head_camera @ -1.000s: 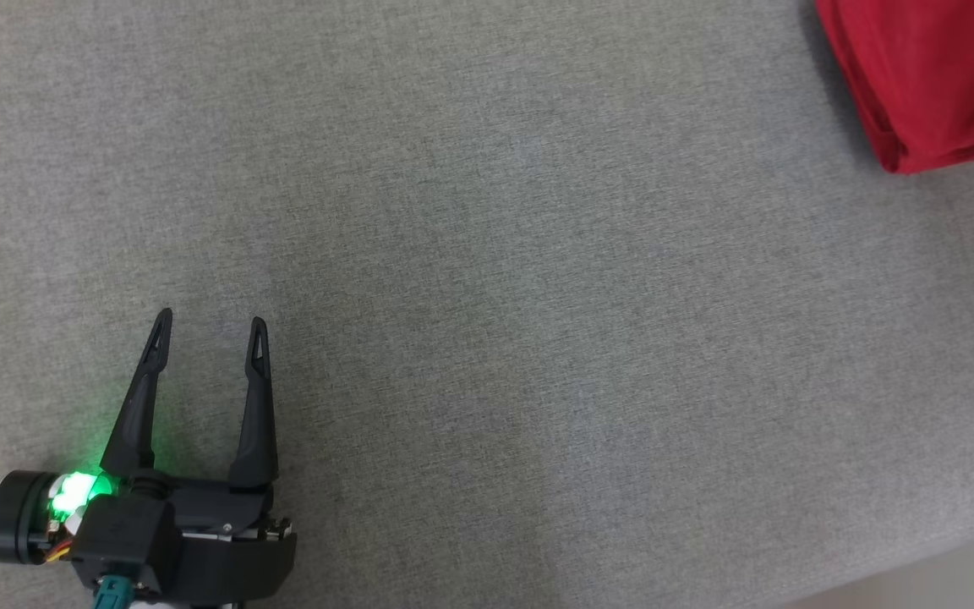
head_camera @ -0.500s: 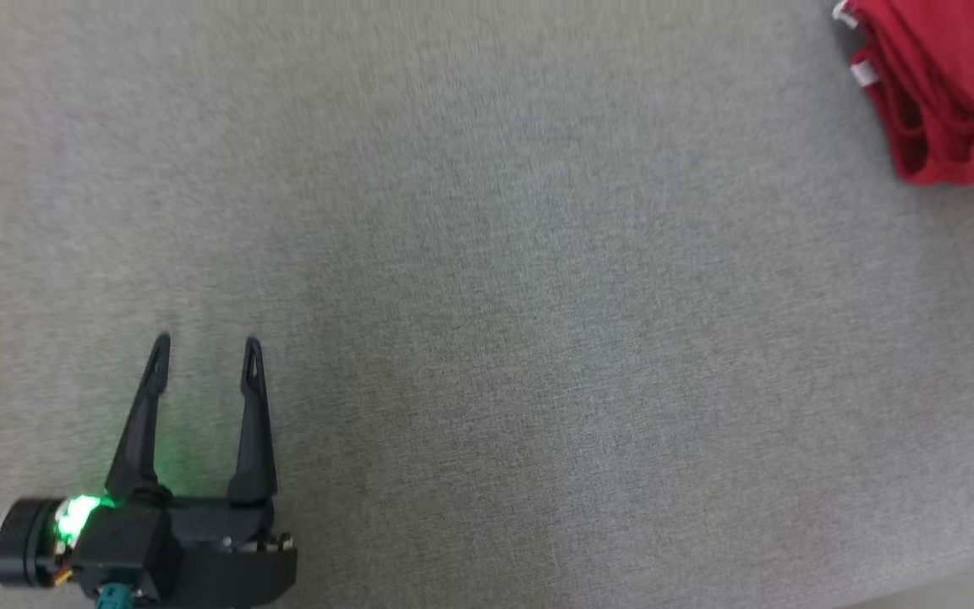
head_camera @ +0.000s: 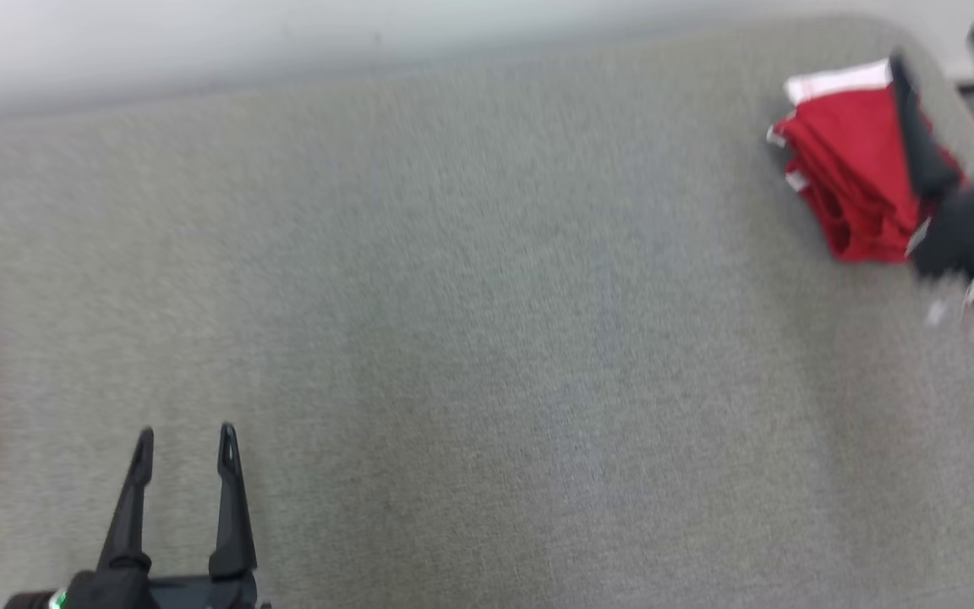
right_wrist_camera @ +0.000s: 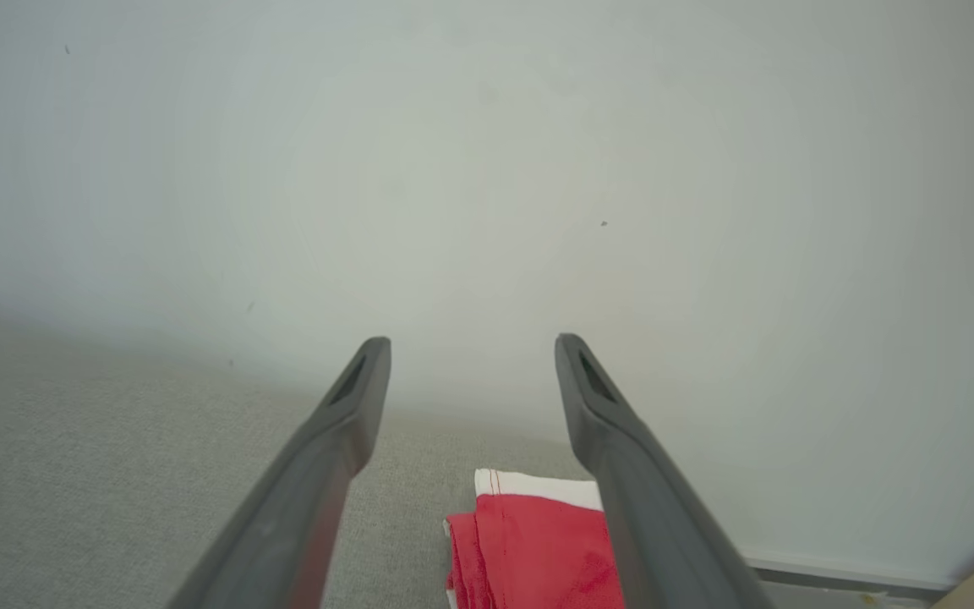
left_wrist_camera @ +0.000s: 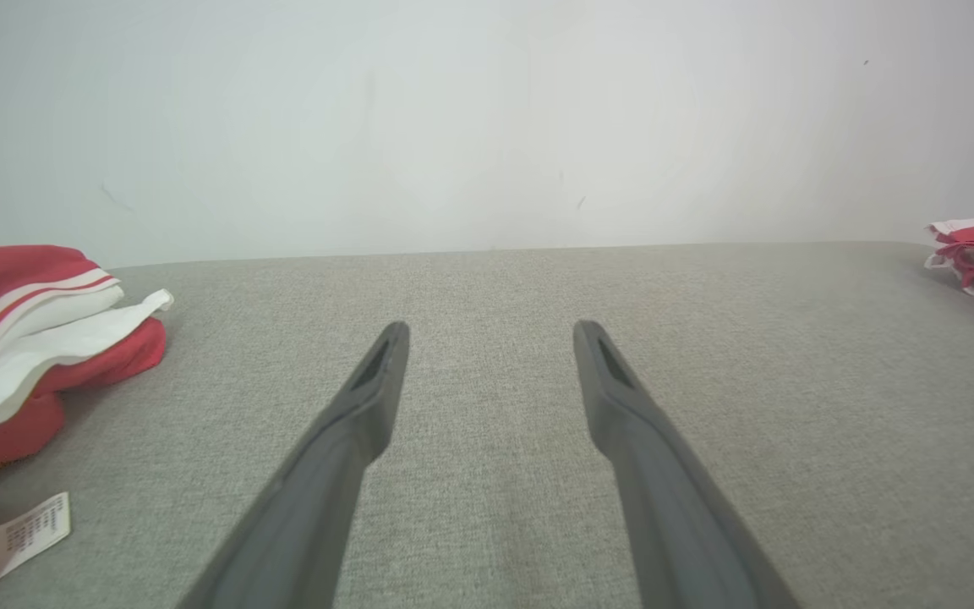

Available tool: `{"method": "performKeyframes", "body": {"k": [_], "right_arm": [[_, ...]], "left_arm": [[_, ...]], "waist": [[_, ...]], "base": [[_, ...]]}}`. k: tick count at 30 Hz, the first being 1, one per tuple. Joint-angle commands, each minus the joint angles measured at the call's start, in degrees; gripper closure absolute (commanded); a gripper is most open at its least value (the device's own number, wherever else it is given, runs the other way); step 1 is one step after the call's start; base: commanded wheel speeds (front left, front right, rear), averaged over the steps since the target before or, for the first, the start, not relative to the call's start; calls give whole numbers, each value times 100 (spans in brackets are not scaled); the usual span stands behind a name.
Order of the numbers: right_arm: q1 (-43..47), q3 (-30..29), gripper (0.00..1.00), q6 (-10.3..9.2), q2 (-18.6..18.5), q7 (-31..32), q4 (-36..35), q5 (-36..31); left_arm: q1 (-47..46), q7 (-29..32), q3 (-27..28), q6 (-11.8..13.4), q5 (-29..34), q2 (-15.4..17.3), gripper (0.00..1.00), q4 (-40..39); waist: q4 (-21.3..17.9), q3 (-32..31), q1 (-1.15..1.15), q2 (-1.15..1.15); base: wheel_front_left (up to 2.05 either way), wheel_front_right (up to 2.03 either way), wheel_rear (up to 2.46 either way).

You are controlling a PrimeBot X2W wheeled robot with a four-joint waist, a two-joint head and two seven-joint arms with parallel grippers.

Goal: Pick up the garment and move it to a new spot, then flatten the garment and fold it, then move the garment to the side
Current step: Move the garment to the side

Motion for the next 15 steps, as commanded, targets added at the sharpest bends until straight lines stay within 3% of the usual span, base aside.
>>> {"method": "performKeyframes", "body": {"k": [1, 6, 15], "right_arm": [[340, -186, 0, -16, 54, -2, -125, -134], [1980, -1439, 0, -16, 568, -2, -1258, -773], [4093, -2465, 0, -16, 1419, -4, -2532, -1285]], "left_arm": [[97, -18, 12, -8, -21, -19, 0, 28], [261, -18, 77, -93, -52, -54, 0, 161], [403, -18, 151, -247, -1, -79, 0, 372]], "waist": [[191, -545, 2, 1], [428, -889, 2, 1], [783, -1234, 2, 1]], "base": [[0, 0, 0], [0, 0, 0], [0, 0, 0]]}}
